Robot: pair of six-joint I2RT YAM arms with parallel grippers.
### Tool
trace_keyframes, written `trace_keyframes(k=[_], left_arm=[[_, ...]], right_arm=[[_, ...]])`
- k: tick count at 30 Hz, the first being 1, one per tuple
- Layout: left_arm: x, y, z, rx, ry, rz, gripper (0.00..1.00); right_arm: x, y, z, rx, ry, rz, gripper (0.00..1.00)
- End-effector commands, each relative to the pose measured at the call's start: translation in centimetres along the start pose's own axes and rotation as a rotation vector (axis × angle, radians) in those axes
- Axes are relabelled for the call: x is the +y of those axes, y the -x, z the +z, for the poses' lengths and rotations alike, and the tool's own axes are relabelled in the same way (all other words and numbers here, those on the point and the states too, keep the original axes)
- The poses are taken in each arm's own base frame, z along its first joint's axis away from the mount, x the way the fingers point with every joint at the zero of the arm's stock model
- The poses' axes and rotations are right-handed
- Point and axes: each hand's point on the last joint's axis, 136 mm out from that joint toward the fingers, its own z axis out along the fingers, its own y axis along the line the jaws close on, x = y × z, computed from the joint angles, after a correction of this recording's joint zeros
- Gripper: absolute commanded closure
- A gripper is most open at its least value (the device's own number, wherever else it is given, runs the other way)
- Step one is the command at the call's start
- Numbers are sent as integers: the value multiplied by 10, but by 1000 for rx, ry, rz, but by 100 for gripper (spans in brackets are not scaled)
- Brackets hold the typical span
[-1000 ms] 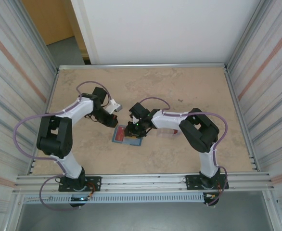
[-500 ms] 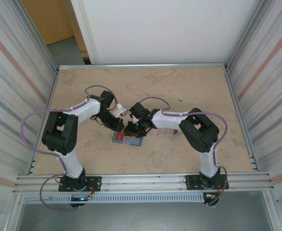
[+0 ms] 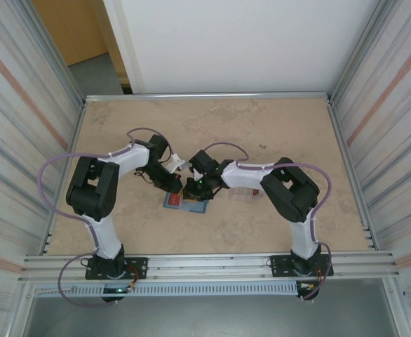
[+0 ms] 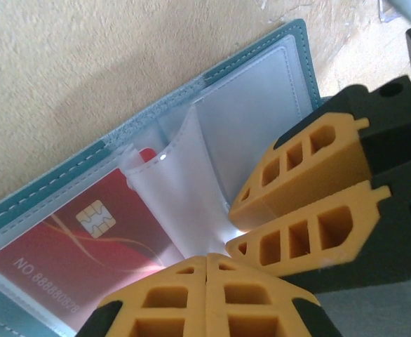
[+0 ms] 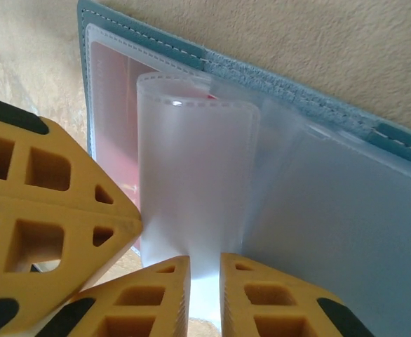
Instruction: Put the credit cards into the card holder
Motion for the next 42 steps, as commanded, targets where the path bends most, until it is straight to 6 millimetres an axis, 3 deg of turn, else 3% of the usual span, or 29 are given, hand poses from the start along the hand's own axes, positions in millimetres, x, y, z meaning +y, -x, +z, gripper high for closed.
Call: trace_keyframes(k=[1,6,14,21,29,35,42], left_arm=[[-3,-3,7,15,-39,-24,100],[4,-6,9,29,2,-19,100],[13,-10,10,38,53,5,100],[15,-11,11,44,63,11,100],[14,-11,10,40,59,12,100],[11,-9,5,26,63,16,100],[6,-3,-25,-79,111,56,98]], right_arm=[[-3,0,5,6,16,-4,85],[0,0,0,-1,22,-7,87],[5,4,-22,-43,24,-21,80],[-8,14,-31,-64,2,11,78],[-23,17,-22,-52,-25,49,90],[-1,12,-8,-16,19,6,95],[17,15,3,5,46,-22,93]])
